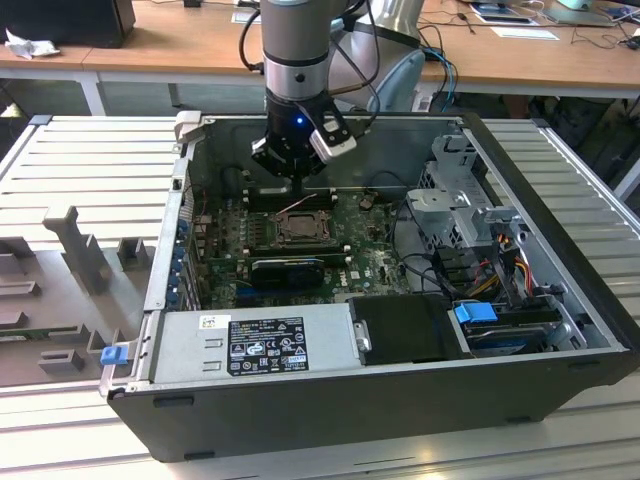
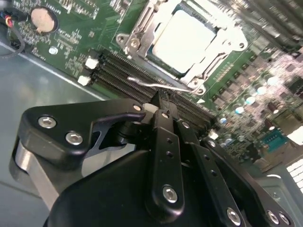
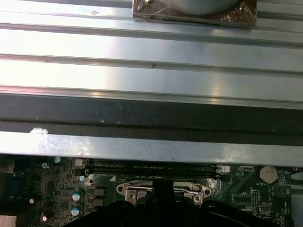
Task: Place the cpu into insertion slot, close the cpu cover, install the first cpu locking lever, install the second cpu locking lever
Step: 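Install the first cpu locking lever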
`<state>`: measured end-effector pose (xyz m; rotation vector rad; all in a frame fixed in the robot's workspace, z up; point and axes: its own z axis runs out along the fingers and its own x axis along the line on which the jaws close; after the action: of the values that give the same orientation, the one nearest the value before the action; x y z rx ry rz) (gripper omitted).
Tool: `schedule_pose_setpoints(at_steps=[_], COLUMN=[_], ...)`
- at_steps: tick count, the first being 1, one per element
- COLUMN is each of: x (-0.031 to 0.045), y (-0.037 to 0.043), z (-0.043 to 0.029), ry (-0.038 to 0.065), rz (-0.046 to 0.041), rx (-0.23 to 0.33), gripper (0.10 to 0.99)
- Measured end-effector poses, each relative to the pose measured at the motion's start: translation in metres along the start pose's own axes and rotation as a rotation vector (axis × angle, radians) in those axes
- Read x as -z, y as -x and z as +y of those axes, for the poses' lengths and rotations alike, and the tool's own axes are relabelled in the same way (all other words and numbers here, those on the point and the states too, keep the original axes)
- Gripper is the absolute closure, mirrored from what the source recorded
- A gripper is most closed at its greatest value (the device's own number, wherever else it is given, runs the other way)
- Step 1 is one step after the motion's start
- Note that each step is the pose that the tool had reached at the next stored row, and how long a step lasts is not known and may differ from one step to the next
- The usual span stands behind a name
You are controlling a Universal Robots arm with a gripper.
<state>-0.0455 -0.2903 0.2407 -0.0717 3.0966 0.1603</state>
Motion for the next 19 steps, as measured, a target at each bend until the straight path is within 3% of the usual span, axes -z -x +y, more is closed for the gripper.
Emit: schedule_pose_setpoints(at_steps=[1,19], x=[-0.0017,-0.0182], y=[0.0014,0.0145], z=[-0.0005,-0.0001], ry=[0.004,0.005], rz=[-0.0004,0.002], rx=[0.0,0.029], gripper=[0.98,0.98])
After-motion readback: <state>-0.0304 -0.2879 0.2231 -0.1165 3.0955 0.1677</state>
